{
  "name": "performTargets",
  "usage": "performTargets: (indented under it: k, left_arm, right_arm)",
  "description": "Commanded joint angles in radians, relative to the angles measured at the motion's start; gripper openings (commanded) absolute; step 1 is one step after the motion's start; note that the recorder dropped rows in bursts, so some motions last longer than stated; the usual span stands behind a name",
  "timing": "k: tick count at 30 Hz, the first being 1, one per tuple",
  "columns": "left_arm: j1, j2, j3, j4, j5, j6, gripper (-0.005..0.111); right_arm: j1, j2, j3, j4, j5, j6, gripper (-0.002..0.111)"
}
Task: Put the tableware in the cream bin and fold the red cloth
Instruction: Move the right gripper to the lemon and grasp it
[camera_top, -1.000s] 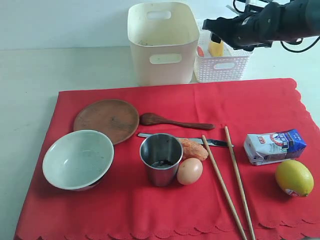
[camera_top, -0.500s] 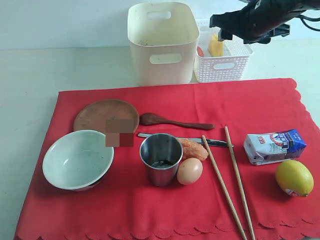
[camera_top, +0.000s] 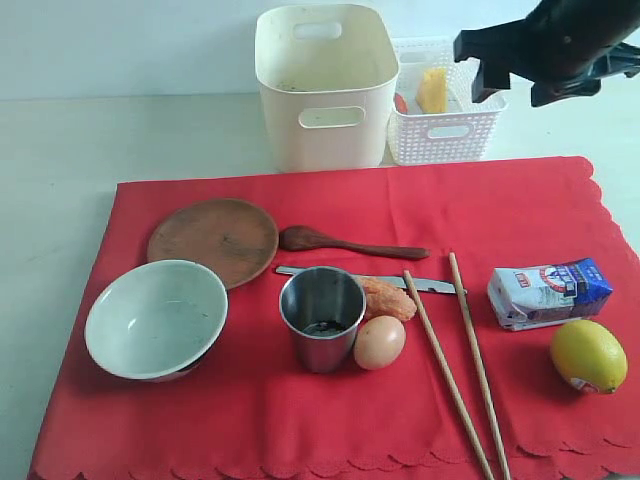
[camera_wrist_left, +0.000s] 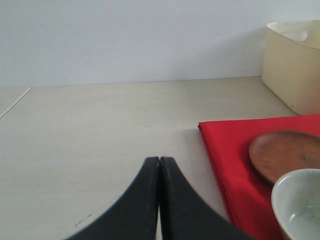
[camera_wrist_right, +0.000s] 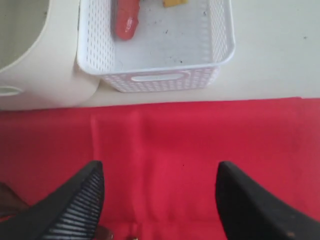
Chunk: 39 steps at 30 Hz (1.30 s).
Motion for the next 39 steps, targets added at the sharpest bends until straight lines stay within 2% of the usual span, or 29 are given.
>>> performTargets:
  k: [1,9,16,20,24,26,29,39]
  left_arm:
    - [0.001,-0.006,-0.001,-0.006,-0.002,-0.004,0.003]
    - [0.001,-0.006,-0.001,-0.006,-0.002,-0.004,0.003]
    - [0.001,-0.006,-0.001,-0.006,-0.002,-0.004,0.003]
    - [0.001,-0.006,-0.001,-0.006,-0.002,-0.004,0.003]
    - [0.001,-0.006,-0.001,-0.006,-0.002,-0.004,0.003]
    - [0.001,-0.006,-0.001,-0.006,-0.002,-0.004,0.003]
    - [0.001,-0.006,-0.001,-0.006,-0.002,-0.004,0.003]
    - [0.001,-0.006,-0.001,-0.006,-0.002,-0.004,0.003]
  right_arm:
    - [-0.003,-0.132,0.121,-0.005,0.005,0.002,0.062]
    - [-0.003,-0.350,0.347,0.004,0.011,0.026,0.062]
    - [-0.003,-0.501,0.611,0.101,0.098,-0.034,0.062]
    - [-0.003,-0.503,0.703,0.099,0.074,-0.034,0.062]
    - [-0.003,-0.492,0.779,0.083,-0.041,-0.032,0.063]
    - [-0.003,-0.464,0.810,0.038,-0.090,0.003,0.067]
    - [-0.003,-0.421,0.820,-0.036,-0.150,0.086,0.071]
    - [-0.003,-0.279,0.820,-0.037,-0.234,0.095,0.070]
